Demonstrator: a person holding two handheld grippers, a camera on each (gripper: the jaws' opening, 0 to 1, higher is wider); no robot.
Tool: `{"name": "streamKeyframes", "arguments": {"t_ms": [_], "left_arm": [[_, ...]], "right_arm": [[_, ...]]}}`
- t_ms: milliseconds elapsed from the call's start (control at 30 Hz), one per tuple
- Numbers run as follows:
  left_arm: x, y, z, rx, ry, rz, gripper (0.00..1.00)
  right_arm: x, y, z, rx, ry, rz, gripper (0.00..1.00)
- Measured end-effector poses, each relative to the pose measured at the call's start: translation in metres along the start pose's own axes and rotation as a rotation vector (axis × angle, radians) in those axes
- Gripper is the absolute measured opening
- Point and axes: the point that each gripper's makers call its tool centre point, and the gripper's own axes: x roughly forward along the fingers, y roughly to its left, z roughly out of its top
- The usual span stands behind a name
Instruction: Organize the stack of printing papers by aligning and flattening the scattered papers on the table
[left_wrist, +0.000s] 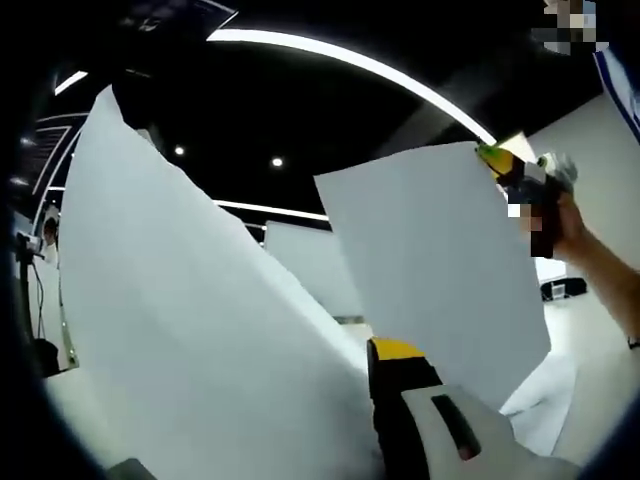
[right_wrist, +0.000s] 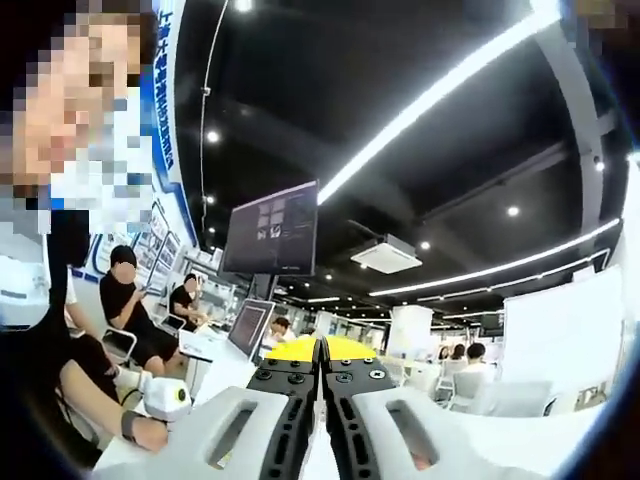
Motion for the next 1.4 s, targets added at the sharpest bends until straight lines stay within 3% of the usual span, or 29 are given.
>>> {"name": "streamKeyframes", "arguments": {"t_ms": [167,367,667,1033,1167,1400], "left_arm": [[0.0,-0.001,0.0,0.003,-0.001,-0.005,0.23],[0.0,-0.004,0.001,0.006,-0.005,-0.018,0.23],[0.0,-0.004,0.001,0.004,-0.012,-0.033,0.24],[0.002,-0.006,-0.003,-0.004,-0.01,-0.061,0.24],[0.002,-0.008,-0.002,-0.005,-0.012,-0.068,0.24],[0.001,-0.011,-0.001,-0.009,-0.015,-0.078,0.24]], "right_arm": [[0.0,-0.008,0.003,0.027,-0.011,0.005,0.0],[0.005,-0.032,-0.021,0.048,0.022,-0.043,0.0],[0.017,-0.046,-0.048,0.056,0.015,-0.046,0.0],[0.021,-0.065,-0.082,0.086,0.063,-0.136,0.0],[0.025,-0.067,-0.086,0.098,0.063,-0.162,0.0],[0.037,-0.064,-0.084,0.132,0.008,-0.179,0.0]]}}
